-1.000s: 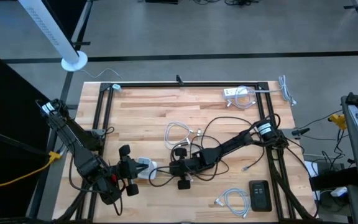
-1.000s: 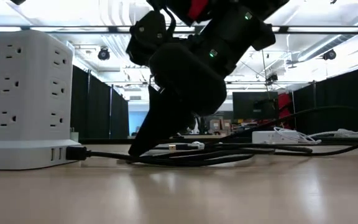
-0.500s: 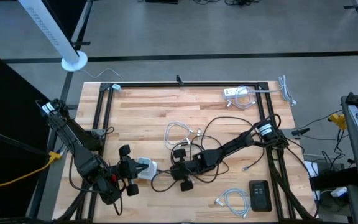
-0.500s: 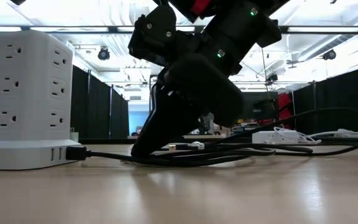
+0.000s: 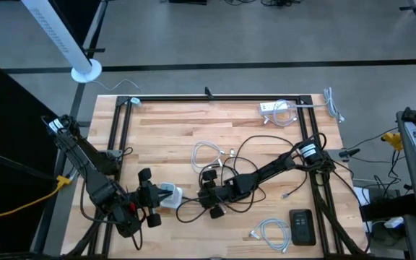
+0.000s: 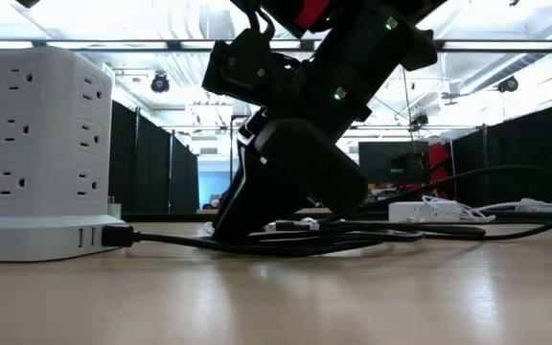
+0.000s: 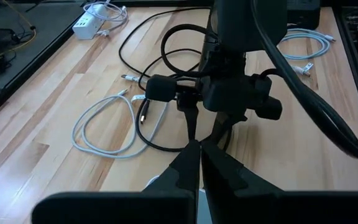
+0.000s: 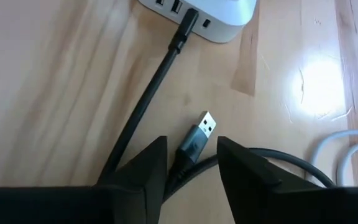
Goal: Plug in charger cables
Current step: Insert the black charger cable into the bottom white outlet extension
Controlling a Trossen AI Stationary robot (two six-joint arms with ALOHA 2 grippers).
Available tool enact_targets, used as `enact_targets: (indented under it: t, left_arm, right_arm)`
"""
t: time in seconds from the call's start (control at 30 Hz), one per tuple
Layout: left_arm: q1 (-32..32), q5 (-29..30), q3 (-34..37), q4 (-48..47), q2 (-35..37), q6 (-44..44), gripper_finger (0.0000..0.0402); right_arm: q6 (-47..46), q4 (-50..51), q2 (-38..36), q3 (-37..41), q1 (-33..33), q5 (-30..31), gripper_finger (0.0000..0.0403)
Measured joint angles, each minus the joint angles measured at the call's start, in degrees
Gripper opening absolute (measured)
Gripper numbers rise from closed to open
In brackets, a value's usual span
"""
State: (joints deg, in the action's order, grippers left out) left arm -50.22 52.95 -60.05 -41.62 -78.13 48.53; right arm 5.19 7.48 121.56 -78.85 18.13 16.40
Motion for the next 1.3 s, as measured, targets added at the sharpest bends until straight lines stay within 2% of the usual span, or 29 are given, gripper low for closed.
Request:
enact_targets:
  t: [0.3, 0.57, 0.67, 0.8, 1.0, 1.13, 1.3]
  left_arm:
    - [0.0, 0.0, 0.0, 0.0, 0.0, 0.0, 0.0000]
    - [0.0, 0.0, 0.0, 0.0, 0.0, -0.2, 0.0000]
    - [0.0, 0.0, 0.0, -0.1, 0.0, -0.1, 0.0000]
    - [0.0, 0.0, 0.0, 0.0, 0.0, 0.0, 0.0000]
    - [-0.7, -3.1, 0.0, 0.0, 0.3, 0.6, 0.0000]
    - [-3.4, -3.5, -1.3, -2.2, 1.3, 4.0, 0.0000]
    - [-7.2, -4.6, -5.2, -12.7, 1.4, 12.9, 0.0000]
  right_arm:
    - [-4.4, 0.6, 0.7, 0.0, 0.4, 0.5, 0.0090]
    - [-7.2, 0.7, 0.8, 0.0, 0.6, 1.8, 0.0084]
    - [-8.6, 0.7, 0.8, 0.0, 0.5, 1.7, 0.0063]
    - [-11.5, 0.3, 1.2, 0.0, -0.1, 1.6, 0.0013]
    - [-13.3, 1.1, 0.4, 0.0, -0.5, 1.0, 0.0008]
    - [-13.9, 0.6, -3.8, 0.1, -0.6, -3.4, 0.0008]
    - [-19.3, -5.1, -4.7, -1.4, -0.5, -11.1, 0.0008]
